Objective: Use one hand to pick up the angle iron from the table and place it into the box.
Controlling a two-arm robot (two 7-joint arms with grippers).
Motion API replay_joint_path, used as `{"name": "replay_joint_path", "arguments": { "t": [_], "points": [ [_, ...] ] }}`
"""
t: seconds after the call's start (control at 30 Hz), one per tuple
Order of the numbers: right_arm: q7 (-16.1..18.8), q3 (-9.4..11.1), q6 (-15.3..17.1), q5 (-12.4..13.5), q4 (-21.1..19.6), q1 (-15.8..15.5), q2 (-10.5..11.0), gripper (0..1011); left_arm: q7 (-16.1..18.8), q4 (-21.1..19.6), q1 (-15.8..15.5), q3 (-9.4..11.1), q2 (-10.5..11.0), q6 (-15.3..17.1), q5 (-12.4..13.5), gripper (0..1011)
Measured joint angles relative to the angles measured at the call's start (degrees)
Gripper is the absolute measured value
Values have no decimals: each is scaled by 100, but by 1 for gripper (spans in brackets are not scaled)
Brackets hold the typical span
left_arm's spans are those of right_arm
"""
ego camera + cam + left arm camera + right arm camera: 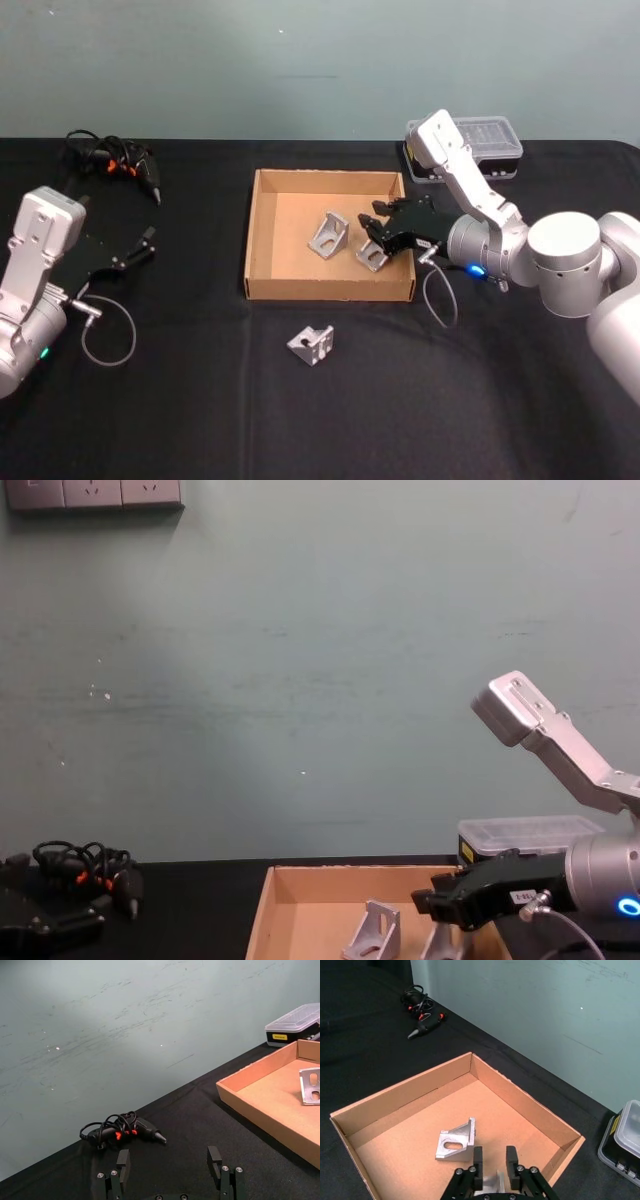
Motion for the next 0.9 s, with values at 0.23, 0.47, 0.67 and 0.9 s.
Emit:
{"name": "replay_joint_path", "arguments": {
  "t": [0.23,0.47,0.67,0.9],
  "points": [
    [0,-4,3,3,-10,-4,5,499,0,0,0,0,0,0,0,1011],
    [-1,-4,5,6,-15,-7,8,724,0,0,0,0,0,0,0,1011],
    [0,-1,8,8,-26,-12,11,906,0,0,0,0,0,0,0,1012],
    [60,102,-20,-19,-294,-158,68,1002,0,0,0,0,0,0,0,1011]
  ]
}}
